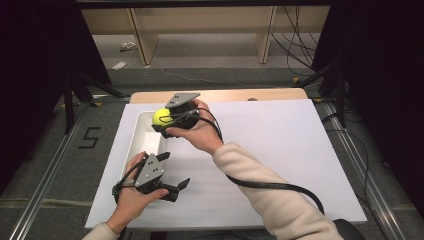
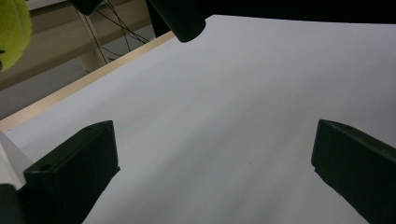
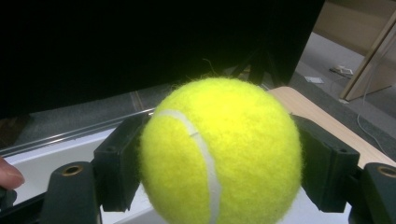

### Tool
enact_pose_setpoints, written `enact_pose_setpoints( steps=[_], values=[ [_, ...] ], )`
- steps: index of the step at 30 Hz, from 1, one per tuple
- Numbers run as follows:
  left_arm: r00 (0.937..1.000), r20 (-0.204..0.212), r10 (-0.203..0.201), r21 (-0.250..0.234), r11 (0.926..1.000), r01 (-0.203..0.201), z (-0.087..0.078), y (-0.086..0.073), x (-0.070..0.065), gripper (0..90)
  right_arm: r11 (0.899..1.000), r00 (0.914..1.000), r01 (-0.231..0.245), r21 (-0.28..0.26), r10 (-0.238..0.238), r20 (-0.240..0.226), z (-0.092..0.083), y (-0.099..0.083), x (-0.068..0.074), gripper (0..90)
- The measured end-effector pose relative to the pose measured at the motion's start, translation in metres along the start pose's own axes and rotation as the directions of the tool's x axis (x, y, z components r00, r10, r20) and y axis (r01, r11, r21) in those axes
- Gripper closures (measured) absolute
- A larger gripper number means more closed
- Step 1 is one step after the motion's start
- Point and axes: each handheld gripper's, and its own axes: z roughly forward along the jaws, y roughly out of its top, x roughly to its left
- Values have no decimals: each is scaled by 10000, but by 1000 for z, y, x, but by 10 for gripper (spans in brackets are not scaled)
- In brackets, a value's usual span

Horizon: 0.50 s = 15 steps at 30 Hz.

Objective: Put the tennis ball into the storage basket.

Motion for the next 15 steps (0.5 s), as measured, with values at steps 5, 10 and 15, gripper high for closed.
enact_pose_setpoints(
  steps=[5,10,15],
  values=[
    [10000,-8,14,-1,10000,-14,0,0,0,1,10000,10000,24,7,-24,-42,2,2,1,261],
    [10000,-2,10,-4,10000,-10,0,0,0,1,10000,10000,33,4,-33,-85,4,5,2,261],
    [10000,1,15,-7,10000,-15,0,0,0,1,10000,9999,43,67,-43,-124,6,7,2,261]
  ],
)
